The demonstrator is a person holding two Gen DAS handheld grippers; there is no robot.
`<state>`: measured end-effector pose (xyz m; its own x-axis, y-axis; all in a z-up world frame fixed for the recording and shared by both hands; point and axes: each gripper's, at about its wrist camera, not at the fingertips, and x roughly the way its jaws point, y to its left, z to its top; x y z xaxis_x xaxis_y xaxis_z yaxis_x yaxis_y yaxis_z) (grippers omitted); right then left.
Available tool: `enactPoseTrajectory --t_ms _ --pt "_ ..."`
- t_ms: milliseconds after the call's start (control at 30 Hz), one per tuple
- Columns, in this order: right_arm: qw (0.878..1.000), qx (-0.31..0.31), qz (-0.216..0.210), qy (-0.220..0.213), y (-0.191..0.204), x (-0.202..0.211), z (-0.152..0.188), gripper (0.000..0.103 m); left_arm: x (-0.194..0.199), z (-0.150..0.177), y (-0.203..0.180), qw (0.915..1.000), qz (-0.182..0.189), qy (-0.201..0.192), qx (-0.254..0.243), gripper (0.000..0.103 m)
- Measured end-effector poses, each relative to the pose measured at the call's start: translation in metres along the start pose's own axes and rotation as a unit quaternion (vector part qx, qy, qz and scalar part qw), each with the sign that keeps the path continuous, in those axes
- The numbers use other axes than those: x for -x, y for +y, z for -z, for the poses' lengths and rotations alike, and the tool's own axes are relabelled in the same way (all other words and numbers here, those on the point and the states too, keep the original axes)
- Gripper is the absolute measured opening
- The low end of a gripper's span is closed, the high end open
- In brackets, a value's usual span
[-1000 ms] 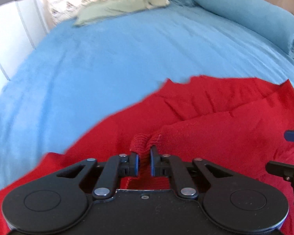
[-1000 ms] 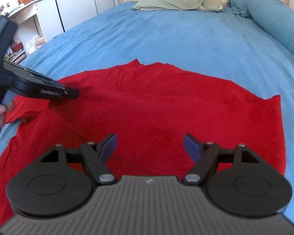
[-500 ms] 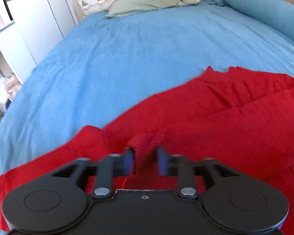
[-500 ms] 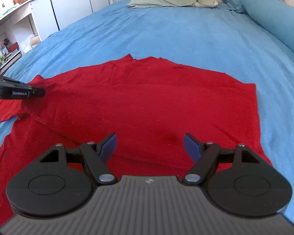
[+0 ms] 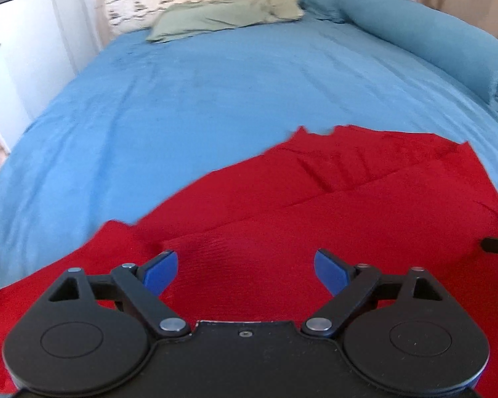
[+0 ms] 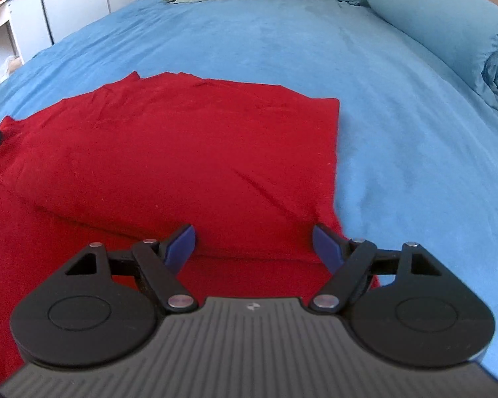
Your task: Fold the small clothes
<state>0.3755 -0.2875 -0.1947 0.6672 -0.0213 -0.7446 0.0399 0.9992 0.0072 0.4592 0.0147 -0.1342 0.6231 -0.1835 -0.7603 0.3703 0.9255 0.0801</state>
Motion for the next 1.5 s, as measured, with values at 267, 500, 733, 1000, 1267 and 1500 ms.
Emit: enactPoseTrajectory --t_ms 267,500,733,1000,1267,1500 --pt "1.0 0.024 0.003 -0.02 0.014 0.005 -0.016 0.095 -0.059 -0.004 0.007 0.9991 -0.004 0.04 0.014 0.093" --pt "1.0 -0.015 -0.012 -0.011 0.004 -0.015 -0.012 0.099 -0.05 0.006 0.022 0.9979 -0.011 0.044 0.045 0.1" --pt "0.999 -0.037 -0.026 -0.008 0.006 0.006 -0.011 0.1 -0.003 0.04 0.009 0.9969 0.014 0.039 0.067 0.1" --pt "0.999 -0.029 -0.011 -0.008 0.003 0.004 0.005 0.099 -0.02 0.058 0.015 0.9938 0.005 0.062 0.092 0.103" --pt "1.0 -0.019 -0.003 0.002 0.008 0.006 0.001 0.1 -0.003 0.053 0.023 0.9898 0.008 0.06 0.129 0.103" --pt "0.999 0.018 -0.04 -0.02 0.043 0.039 -0.024 0.101 0.063 0.056 0.074 0.9688 -0.033 0.02 0.245 0.103"
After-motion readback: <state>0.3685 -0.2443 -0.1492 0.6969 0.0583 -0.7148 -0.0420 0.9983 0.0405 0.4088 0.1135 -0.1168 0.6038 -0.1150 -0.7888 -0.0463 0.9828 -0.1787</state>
